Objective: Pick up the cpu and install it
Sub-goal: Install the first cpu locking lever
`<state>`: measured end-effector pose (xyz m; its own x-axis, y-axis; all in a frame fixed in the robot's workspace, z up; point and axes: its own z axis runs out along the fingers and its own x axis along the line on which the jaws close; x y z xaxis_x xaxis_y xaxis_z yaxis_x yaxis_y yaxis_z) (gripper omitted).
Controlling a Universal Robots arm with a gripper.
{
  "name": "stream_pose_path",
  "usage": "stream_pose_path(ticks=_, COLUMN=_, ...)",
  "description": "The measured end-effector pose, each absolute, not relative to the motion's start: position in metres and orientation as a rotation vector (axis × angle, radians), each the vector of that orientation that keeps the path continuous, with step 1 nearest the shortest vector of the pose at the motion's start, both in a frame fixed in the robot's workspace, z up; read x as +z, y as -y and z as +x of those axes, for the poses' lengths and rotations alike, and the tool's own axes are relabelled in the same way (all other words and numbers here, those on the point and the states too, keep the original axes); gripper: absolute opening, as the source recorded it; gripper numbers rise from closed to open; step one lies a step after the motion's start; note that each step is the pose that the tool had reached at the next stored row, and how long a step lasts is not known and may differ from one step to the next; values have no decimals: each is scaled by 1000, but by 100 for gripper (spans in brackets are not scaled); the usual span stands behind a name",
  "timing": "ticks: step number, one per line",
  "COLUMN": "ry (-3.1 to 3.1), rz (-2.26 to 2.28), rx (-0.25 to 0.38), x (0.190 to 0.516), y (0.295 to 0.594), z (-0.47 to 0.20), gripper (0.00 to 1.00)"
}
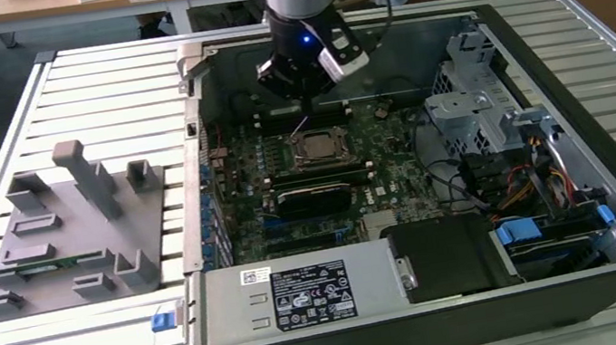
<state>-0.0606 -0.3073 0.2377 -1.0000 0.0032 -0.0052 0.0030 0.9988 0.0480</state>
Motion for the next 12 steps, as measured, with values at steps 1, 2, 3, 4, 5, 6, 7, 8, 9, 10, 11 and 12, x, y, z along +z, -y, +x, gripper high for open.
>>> stream_pose_path(ticks=1, ry=-3135, rz=5, rx=75, x=237, y=307, z=-60, gripper=11)
stream_pose_path(ticks=2, ry=-3135, rz=5, rx=75, x=236, y=307, z=-59, gripper=11)
stream_pose_path(ticks=3, ry=-3135, rz=5, rx=75, x=235, y=307, z=-58, gripper=11)
stream_pose_path(ticks=4, ry=-3135, rz=5, rx=74, x=235, y=307, z=-58, gripper=11)
stream_pose_path(ticks=5, ry=-3136, rz=5, rx=74, x=234, y=307, z=-58, gripper=11)
stream_pose_path(ticks=6, ry=-3136, rz=5, rx=74, x=234, y=307, z=-58, gripper=11)
stream_pose_path(ticks=7, ry=-3135, rz=5, rx=74, x=233, y=307, z=-57, gripper=11)
stream_pose_path(ticks=8, ry=-3135, rz=5, rx=74, x=233, y=307, z=-57, gripper=11)
stream_pose_path(ticks=9, ry=-3136, rz=5, rx=74, x=233, y=307, z=-56, gripper=11)
stream_pose_path(ticks=10, ry=-3136, rz=4, rx=74, x=232, y=307, z=-56, gripper=11)
stream_pose_path(ticks=11, ry=-3136, rz=2, rx=74, x=232, y=307, z=-55, gripper=11)
stream_pose_path(ticks=12, ry=-3136, rz=1, rx=74, x=232, y=307, z=-55, gripper=11)
